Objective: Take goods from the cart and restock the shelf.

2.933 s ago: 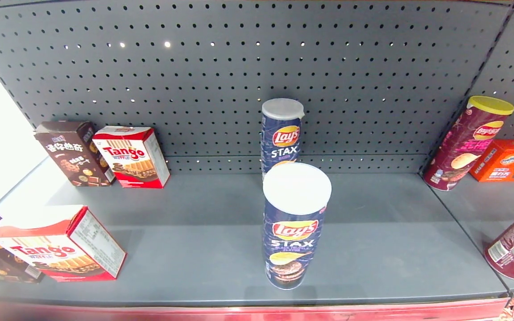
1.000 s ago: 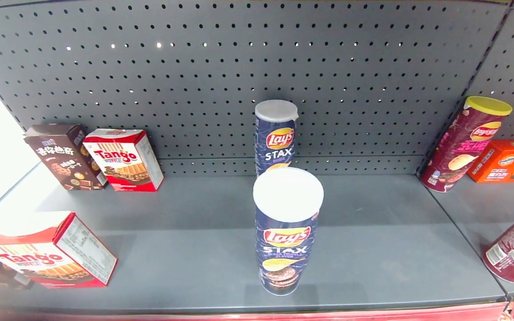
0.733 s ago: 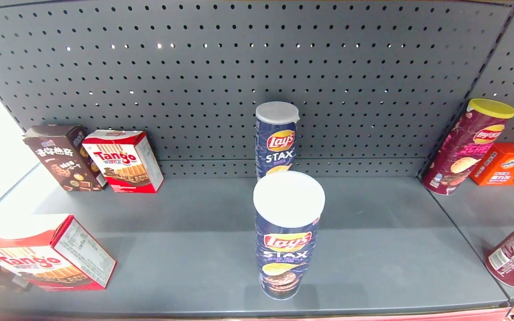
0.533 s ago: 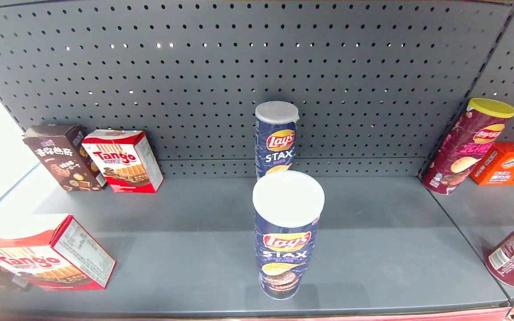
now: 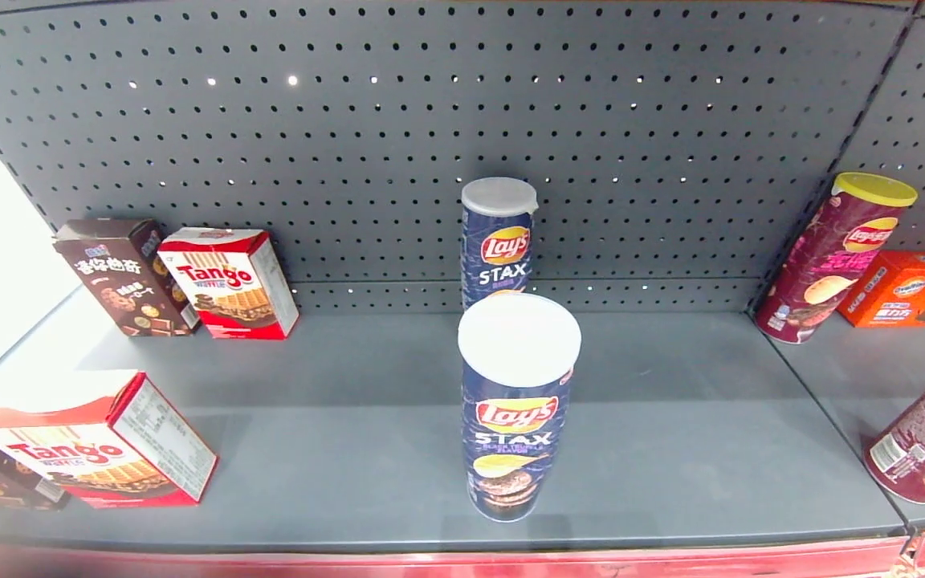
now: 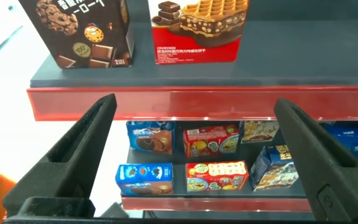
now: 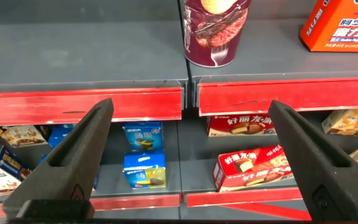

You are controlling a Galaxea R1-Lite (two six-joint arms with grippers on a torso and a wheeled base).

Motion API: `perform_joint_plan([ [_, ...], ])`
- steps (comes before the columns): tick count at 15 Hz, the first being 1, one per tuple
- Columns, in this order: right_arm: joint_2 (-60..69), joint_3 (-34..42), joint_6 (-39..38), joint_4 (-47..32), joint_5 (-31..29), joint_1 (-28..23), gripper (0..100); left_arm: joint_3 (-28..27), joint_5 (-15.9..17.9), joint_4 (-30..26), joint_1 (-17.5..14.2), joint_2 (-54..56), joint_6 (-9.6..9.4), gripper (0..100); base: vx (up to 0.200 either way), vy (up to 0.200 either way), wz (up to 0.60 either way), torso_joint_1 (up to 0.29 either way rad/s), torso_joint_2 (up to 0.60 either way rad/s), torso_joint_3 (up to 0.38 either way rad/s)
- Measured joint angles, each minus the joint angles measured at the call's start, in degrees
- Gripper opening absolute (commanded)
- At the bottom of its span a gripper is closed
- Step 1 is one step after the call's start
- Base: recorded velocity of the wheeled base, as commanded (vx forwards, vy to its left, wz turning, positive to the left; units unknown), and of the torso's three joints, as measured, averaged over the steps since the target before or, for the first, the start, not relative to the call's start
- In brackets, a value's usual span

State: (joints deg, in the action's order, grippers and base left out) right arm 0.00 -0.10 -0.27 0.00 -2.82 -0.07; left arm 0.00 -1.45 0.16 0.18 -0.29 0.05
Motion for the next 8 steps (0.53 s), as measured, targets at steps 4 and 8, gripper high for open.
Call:
perform_joint_plan([
  [4,0.0,0.0,0.0,0.02,-0.07,0.02,100,0.0,0.0,0.0,0.0,0.0,0.02,100,0.0,0.0,0.0,0.0,0.0,0.0],
  [8,0.0,0.0,0.0,0.0,-0.07,0.02,100,0.0,-0.02,0.0,0.0,0.0,-0.02,100,0.0,0.0,0.0,0.0,0.0,0.0],
])
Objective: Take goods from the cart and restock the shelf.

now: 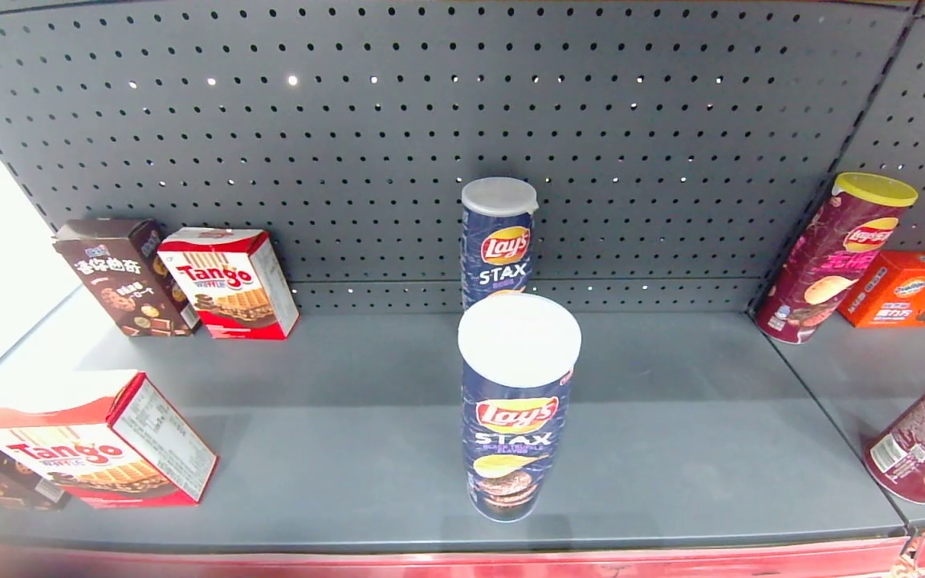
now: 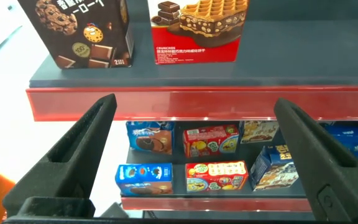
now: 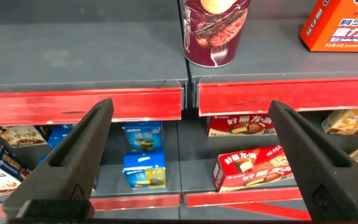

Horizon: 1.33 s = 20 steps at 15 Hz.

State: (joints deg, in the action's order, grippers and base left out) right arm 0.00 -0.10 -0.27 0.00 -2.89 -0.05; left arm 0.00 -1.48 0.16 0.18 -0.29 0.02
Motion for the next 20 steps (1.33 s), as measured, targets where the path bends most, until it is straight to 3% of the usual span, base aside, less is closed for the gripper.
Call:
perform_joint_plan([
  [4,0.0,0.0,-0.05,0.0,-0.01,-0.02,100,0.0,0.0,0.0,0.0,0.0,0.05,100,0.0,0.0,0.0,0.0,0.0,0.0],
  [6,0.0,0.0,0.0,0.0,-0.11,-0.02,100,0.0,0.04,0.0,0.0,0.0,0.0,100,0.0,0.0,0.6,0.007,0.0,-0.002],
  [17,0.0,0.0,0.0,0.0,0.0,0.05,100,0.0,0.15,-0.05,0.0,0.0,-0.13,100,0.0,0.0,0.0,0.0,0.0,0.0],
  [20,0.0,0.0,0.02,0.0,0.0,0.05,100,0.0,0.22,0.0,0.0,0.0,-0.1,100,-0.133,0.0,0.0,0.002,0.0,0.003],
])
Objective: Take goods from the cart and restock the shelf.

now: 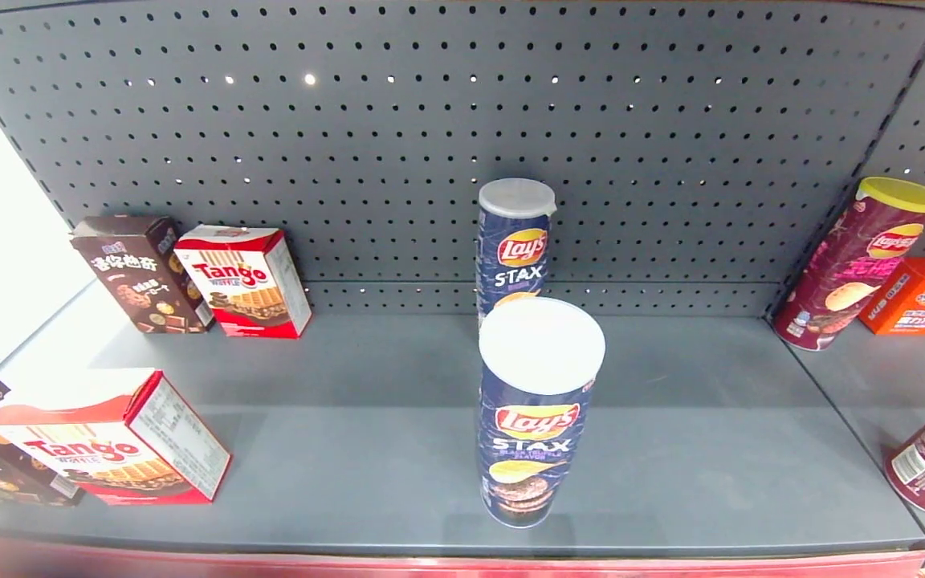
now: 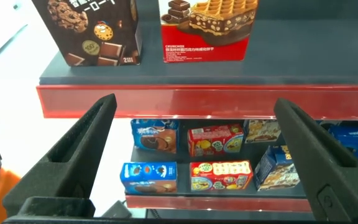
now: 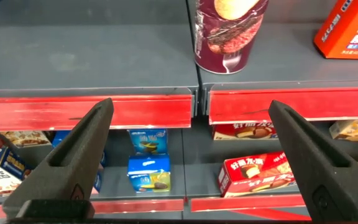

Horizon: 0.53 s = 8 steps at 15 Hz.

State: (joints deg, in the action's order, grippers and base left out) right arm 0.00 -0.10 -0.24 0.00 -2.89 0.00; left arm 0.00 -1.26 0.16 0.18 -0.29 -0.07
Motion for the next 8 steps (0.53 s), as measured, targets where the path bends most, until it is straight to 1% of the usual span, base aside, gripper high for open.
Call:
perform_joint_plan([
  [8,0.0,0.0,-0.02,0.0,0.0,0.0,100,0.0,-0.13,-0.06,0.0,0.0,0.07,100,0.0,0.0,0.0,0.0,0.0,0.0],
])
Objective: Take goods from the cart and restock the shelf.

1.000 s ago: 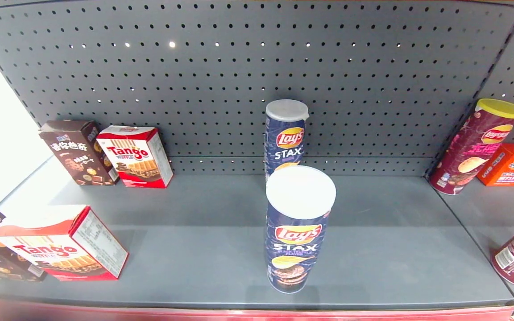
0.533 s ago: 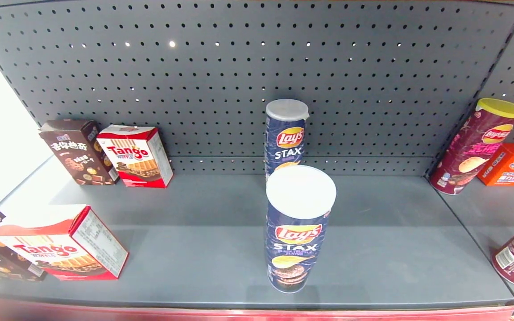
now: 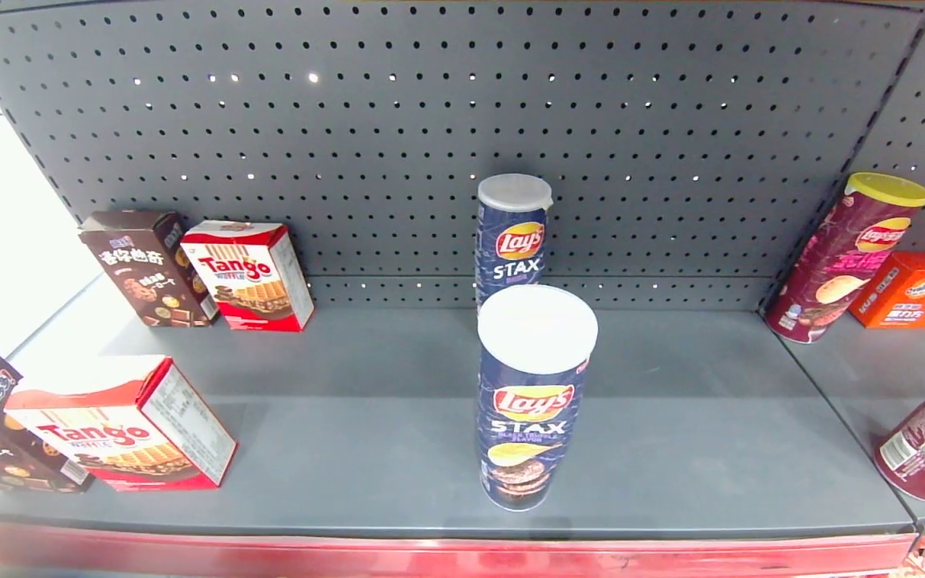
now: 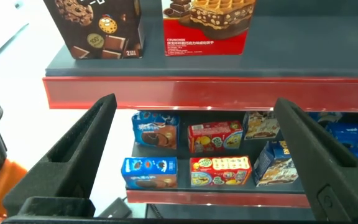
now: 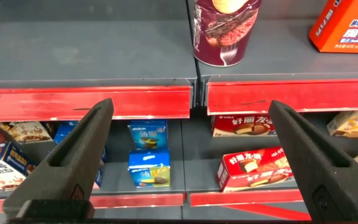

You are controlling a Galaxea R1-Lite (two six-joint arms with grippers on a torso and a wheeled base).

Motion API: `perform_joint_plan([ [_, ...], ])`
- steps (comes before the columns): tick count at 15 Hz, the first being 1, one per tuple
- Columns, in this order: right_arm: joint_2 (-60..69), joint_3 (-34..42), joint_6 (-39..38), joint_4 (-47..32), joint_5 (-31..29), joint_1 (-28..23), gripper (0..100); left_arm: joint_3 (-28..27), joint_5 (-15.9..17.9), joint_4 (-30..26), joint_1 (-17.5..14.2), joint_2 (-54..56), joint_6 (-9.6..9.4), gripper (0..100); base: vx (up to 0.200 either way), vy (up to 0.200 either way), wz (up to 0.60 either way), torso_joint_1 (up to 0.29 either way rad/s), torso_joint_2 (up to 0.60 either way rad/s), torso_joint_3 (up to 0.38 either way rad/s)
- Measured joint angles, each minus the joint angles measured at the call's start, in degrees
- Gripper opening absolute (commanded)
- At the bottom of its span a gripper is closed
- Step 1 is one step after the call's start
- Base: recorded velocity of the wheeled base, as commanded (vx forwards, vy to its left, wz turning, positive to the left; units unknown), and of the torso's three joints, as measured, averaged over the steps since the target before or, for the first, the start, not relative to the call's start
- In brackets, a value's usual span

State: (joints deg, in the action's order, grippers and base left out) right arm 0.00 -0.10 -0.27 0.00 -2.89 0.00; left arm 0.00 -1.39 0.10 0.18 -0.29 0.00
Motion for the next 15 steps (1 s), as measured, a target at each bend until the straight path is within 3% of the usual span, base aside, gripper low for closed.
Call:
perform_joint_plan([
  [15,0.0,0.0,0.02,0.0,0.0,-0.02,100,0.0,-0.09,0.04,0.0,0.0,0.1,100,0.0,0.0,0.0,0.0,0.0,0.0],
])
